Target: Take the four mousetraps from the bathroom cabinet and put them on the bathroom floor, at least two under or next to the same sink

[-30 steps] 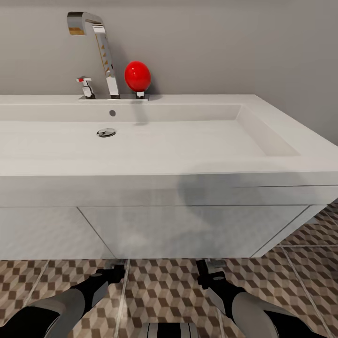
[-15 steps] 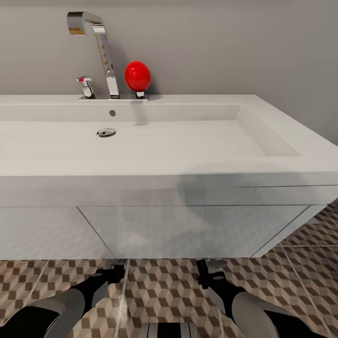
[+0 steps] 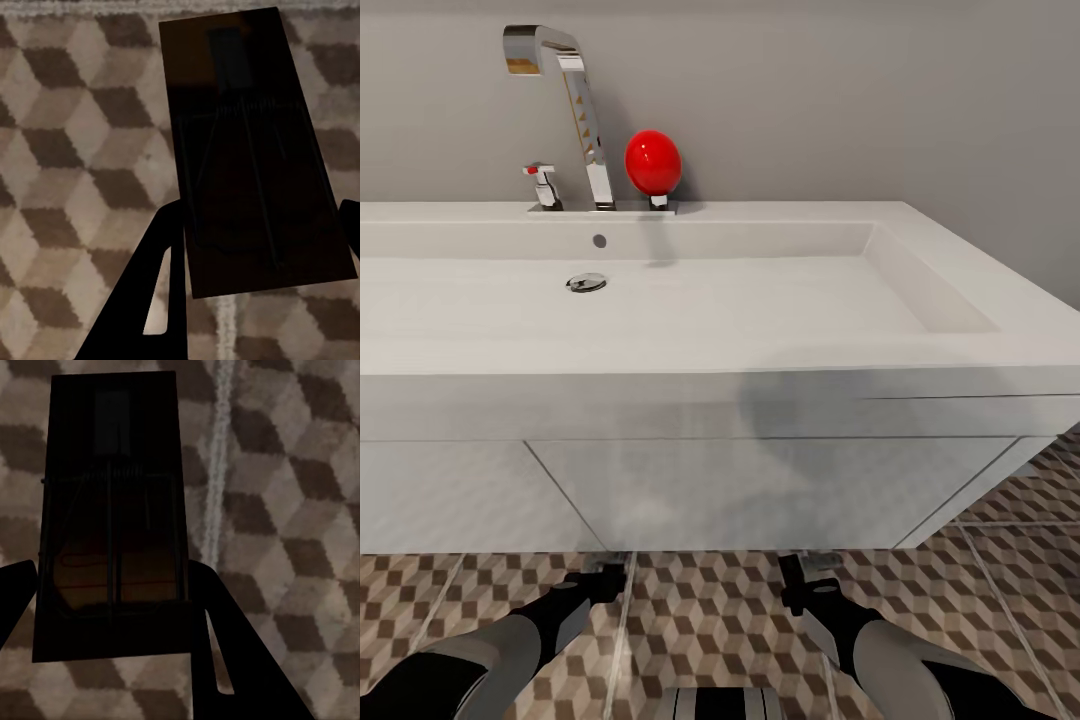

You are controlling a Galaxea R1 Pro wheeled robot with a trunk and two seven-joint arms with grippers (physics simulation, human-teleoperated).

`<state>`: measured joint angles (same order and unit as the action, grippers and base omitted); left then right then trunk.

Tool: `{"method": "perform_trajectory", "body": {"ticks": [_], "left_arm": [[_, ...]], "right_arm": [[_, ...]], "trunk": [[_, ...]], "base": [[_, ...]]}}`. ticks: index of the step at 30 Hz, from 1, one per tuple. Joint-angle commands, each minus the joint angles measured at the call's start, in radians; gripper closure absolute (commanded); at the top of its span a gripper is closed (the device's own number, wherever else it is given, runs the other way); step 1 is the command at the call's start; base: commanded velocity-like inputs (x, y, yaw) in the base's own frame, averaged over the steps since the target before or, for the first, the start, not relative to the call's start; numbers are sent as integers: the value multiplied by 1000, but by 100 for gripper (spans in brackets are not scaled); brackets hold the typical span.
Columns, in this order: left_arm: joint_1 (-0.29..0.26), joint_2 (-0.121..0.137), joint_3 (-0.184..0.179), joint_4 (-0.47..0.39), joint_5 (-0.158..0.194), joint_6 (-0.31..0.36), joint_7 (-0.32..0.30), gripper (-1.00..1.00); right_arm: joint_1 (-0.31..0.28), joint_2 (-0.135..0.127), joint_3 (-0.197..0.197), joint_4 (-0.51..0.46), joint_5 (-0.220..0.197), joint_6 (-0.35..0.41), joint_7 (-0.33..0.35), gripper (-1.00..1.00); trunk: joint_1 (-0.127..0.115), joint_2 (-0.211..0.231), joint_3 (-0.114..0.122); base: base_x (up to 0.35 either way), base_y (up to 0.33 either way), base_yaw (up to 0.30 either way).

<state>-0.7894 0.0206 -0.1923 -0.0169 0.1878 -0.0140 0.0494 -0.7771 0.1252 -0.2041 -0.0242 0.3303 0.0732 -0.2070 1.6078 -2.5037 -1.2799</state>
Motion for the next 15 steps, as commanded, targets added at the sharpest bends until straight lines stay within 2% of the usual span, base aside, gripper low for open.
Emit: {"method": "perform_trajectory", "body": {"ticks": [1, 15], "left_arm": [[0, 0, -9, 0, 8, -2, 3, 100], [1, -4, -9, 0, 6, -7, 4, 100]], "right_arm": [[0, 1, -7, -2, 9, 5, -5, 100], [0, -1, -8, -2, 11, -1, -5, 100]], "trunk": [[0, 0, -1], [0, 0, -1]], "base": [[0, 0, 0], [0, 0, 0]]}}
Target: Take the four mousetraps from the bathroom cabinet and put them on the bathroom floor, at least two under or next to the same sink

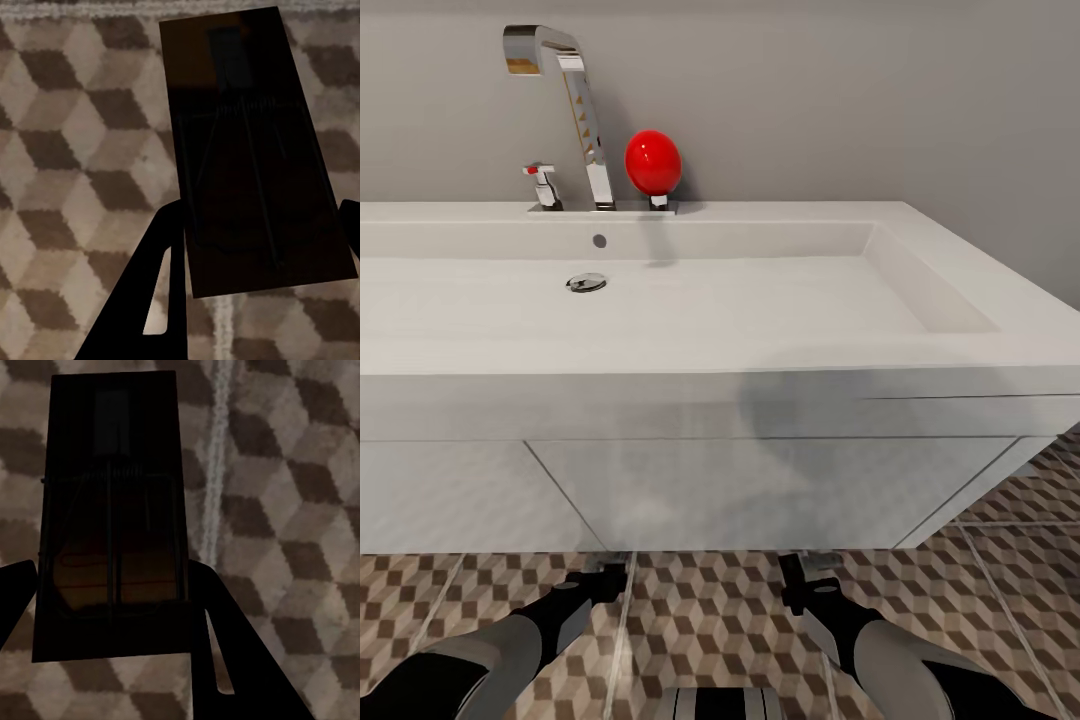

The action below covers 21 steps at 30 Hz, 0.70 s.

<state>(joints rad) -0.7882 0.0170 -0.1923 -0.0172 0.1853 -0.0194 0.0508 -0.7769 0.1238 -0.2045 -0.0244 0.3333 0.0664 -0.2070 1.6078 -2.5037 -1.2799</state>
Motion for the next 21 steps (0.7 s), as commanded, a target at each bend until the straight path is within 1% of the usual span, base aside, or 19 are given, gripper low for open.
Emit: {"method": "perform_trajectory", "body": {"ticks": [1, 21], "left_arm": [[0, 0, -9, 0, 8, -2, 3, 100], [0, 3, -9, 0, 9, -3, 3, 100]], "right_arm": [[0, 1, -7, -2, 9, 6, -5, 100], [0, 1, -6, -2, 10, 4, -5, 100]], "trunk": [[0, 0, -1], [0, 0, -1]], "base": [[0, 0, 0], [0, 0, 0]]}}
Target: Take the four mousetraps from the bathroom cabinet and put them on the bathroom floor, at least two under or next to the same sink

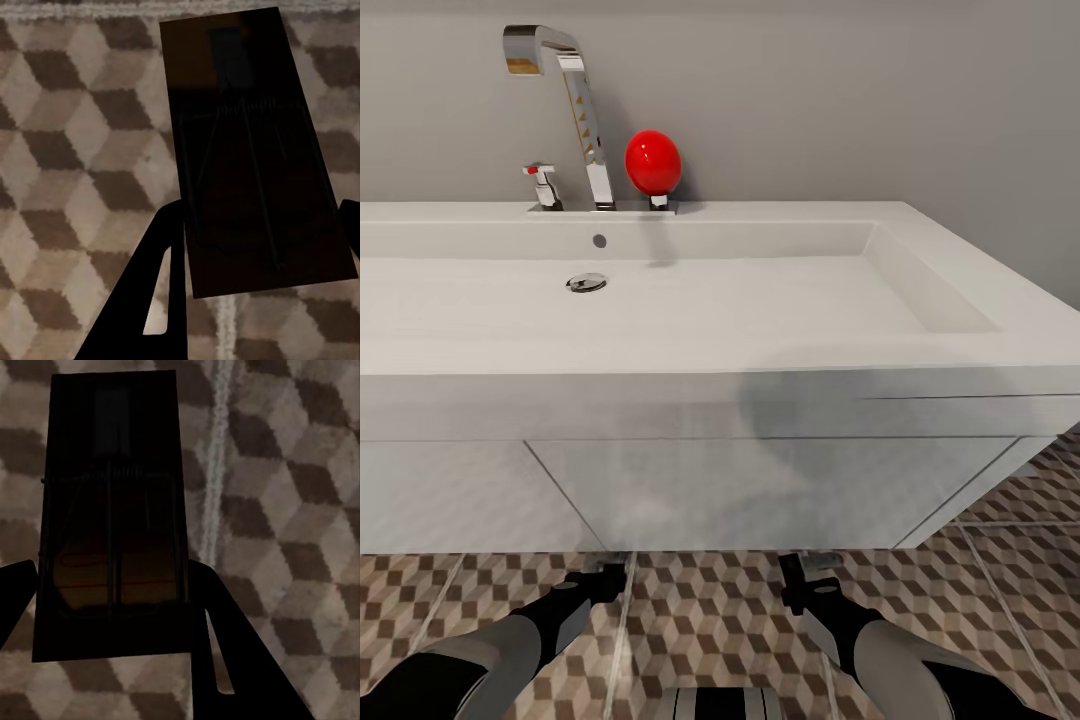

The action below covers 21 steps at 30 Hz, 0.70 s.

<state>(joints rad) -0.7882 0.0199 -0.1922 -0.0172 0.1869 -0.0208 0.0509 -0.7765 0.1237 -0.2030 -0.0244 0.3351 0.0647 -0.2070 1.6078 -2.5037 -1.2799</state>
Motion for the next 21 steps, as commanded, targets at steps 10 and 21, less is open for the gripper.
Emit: {"method": "perform_trajectory", "body": {"ticks": [10, 21], "left_arm": [[0, 1, -9, 2, 10, -34, 4, 100], [0, -1, -9, 6, 13, -66, 7, 100]], "right_arm": [[0, 1, -7, -2, 8, 5, -5, 100], [0, -1, -5, -2, 8, 4, -5, 100]], "trunk": [[0, 0, -1], [0, 0, -1]], "base": [[55, 0, 0], [8, 0, 0]]}}
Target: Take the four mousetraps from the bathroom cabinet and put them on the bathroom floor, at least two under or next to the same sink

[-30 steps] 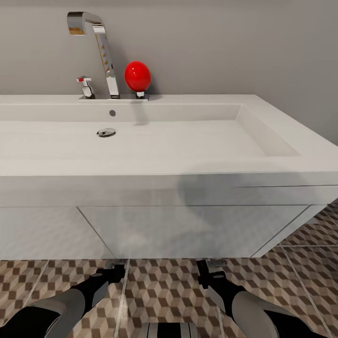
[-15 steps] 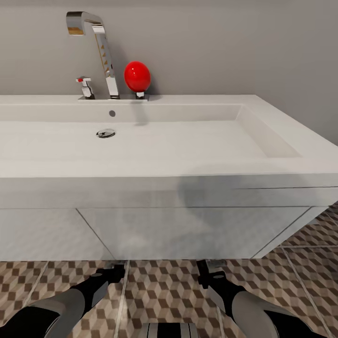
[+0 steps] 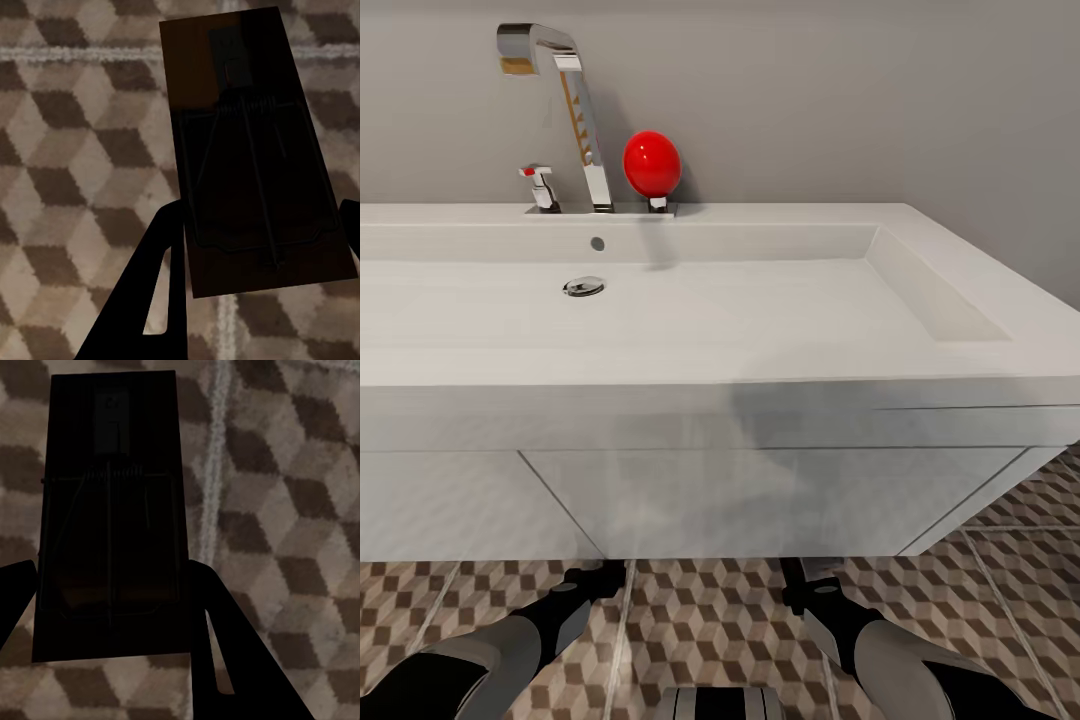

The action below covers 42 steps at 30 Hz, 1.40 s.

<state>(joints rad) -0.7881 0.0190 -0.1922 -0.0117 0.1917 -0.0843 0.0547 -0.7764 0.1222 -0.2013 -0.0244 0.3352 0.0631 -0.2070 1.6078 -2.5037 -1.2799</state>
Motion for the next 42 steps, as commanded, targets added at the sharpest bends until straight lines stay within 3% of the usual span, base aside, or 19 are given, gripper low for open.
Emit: {"method": "perform_trajectory", "body": {"ticks": [1, 42], "left_arm": [[0, 0, -9, 1, 8, -2, 4, 100], [7, 2, -9, 9, 8, 32, -3, 100]], "right_arm": [[0, 1, -7, -2, 8, 6, -5, 100], [0, 5, -4, -2, 10, -17, -5, 100]], "trunk": [[0, 0, -1], [0, 0, -1]], "base": [[0, 0, 0], [0, 0, 0]]}}
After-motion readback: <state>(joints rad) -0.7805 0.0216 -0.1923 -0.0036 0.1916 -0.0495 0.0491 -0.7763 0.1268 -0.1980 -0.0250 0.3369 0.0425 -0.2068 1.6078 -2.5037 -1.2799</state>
